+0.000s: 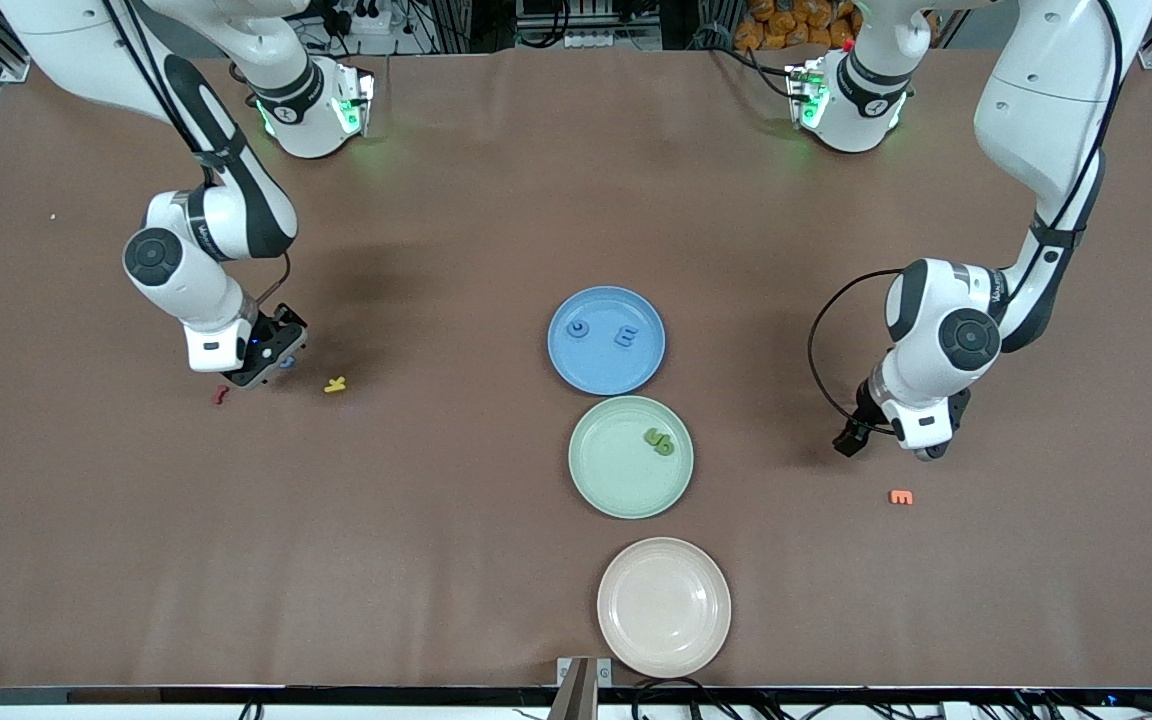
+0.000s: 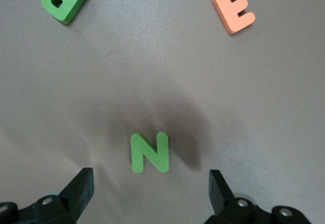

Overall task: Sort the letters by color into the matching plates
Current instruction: 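Move the right and left grippers to the blue a and green N, then grasp and lift the blue a and green N with both grippers, then carry the a and N to the blue and green plates and release, then move both grippers back toward the remaining letters, then lower the right and left grippers to the blue X and green B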

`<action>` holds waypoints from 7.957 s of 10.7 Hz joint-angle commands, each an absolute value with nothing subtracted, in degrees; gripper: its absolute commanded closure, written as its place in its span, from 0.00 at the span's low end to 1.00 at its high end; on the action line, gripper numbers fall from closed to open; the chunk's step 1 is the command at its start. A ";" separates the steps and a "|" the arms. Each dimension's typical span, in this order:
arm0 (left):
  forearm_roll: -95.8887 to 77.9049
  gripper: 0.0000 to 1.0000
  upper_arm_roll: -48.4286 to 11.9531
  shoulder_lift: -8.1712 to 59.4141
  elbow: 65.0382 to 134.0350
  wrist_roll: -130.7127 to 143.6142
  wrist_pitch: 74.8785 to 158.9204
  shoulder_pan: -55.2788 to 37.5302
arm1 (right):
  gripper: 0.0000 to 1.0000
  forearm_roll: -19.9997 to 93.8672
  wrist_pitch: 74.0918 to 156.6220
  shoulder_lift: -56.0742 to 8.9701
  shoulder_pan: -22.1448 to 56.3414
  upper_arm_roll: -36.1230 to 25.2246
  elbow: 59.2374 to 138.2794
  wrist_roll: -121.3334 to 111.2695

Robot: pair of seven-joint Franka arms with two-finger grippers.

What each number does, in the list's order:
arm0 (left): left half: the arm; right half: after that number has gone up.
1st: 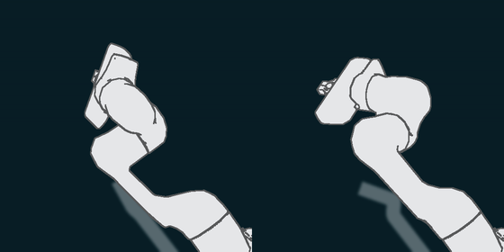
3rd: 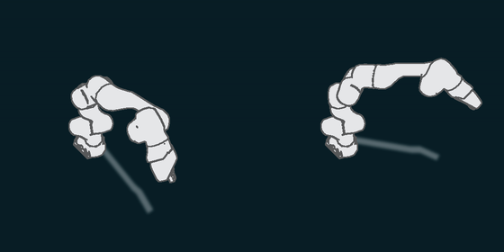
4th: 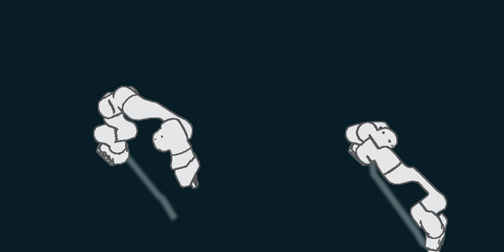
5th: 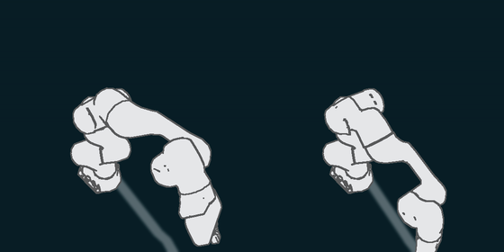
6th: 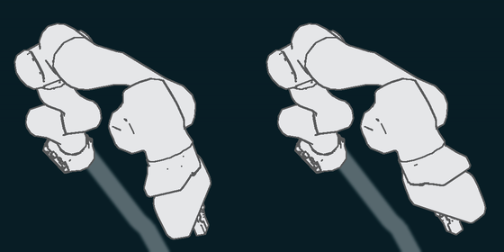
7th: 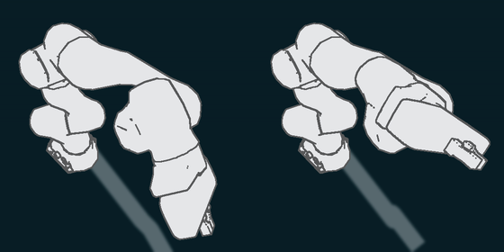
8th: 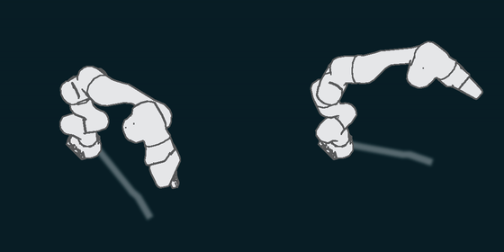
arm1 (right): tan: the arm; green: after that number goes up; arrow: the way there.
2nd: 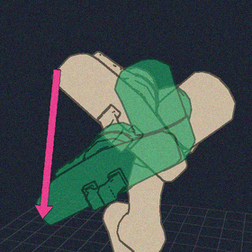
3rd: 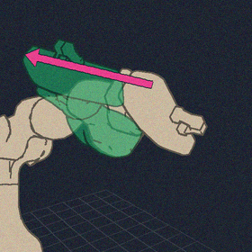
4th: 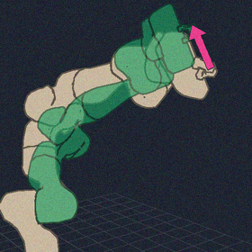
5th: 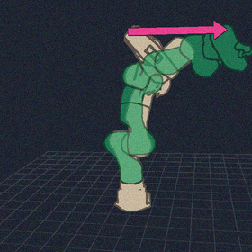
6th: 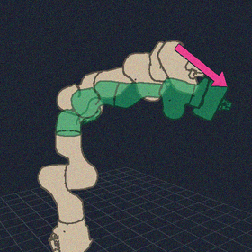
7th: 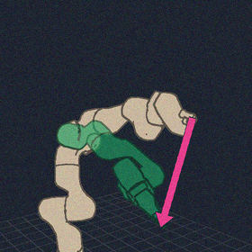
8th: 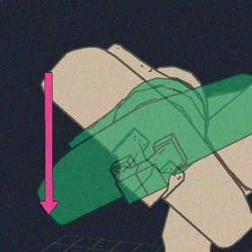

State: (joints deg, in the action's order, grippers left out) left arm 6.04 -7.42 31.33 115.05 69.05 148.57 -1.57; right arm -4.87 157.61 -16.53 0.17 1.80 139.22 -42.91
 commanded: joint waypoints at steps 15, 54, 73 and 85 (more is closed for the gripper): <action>12.04 0.00 -5.54 36.39 109.95 73.83 149.33 -3.08 | 1.00 -5.98 162.60 -19.07 -2.02 2.20 141.07 -53.17; 14.67 0.00 -16.97 39.90 88.42 79.72 144.49 -17.32 | 1.00 5.98 147.30 -27.67 42.52 6.15 111.64 48.93; 19.16 0.00 -16.79 36.92 93.51 34.04 121.64 9.83 | 0.00 -0.97 117.70 -13.65 26.57 6.68 111.51 44.27; 19.07 0.00 -19.25 31.73 111.69 33.13 139.36 20.13 | 0.00 -4.48 118.04 -4.58 3.36 6.59 124.19 13.64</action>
State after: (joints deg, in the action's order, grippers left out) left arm 17.78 -18.61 34.47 106.21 31.74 133.79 18.97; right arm -3.61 116.94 -7.81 7.52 5.53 121.30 16.58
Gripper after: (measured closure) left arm 0.000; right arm 0.000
